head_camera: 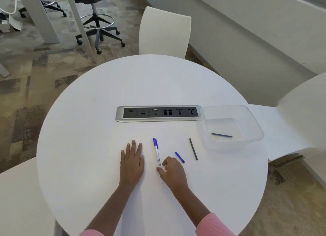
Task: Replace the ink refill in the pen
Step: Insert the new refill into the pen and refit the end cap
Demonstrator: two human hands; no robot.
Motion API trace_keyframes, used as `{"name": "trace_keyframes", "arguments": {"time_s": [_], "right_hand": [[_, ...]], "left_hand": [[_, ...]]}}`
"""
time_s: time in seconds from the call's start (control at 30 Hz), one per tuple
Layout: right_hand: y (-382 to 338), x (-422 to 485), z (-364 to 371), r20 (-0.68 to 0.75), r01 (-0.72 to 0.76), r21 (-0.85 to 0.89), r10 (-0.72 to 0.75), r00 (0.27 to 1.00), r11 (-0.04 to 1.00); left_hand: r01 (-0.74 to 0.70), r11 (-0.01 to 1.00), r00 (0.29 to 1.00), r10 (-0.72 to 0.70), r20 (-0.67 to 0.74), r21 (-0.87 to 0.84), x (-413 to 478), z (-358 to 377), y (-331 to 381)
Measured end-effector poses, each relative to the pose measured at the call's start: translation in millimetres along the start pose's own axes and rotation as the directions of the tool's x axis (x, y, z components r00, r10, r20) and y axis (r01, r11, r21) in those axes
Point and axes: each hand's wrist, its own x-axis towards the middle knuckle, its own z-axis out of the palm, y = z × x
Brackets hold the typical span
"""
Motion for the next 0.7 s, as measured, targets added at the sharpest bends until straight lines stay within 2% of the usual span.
{"name": "trace_keyframes", "arguments": {"time_s": [0.23,0.4,0.6,0.63,0.7], "right_hand": [[-2,-1,-1,-0.026,-0.017,0.020,0.017,1.000,1.000],[-4,0,-10,-0.089,0.000,0.127,0.011,0.996,0.992],[-10,2,-26,-0.145,0.129,0.241,-0.095,0.985,0.962],[-10,3,-28,-0.156,0.153,0.247,-0.116,0.981,0.957],[-10,3,-32,-0.181,0.202,0.256,-0.158,0.971,0.945]], "left_hand": [[0.010,1.000,0.999,-0.010,0.036,0.007,4,2,-1],[0.015,0.956,1.000,-0.014,0.003,-0.294,0,-3,15],[0.124,0.738,0.988,-0.152,0.015,-0.663,-10,-16,43],[0.163,0.674,0.981,-0.190,0.044,-0.720,-9,-19,48],[0.275,0.477,0.953,-0.253,0.169,-0.834,-7,-26,56]]}}
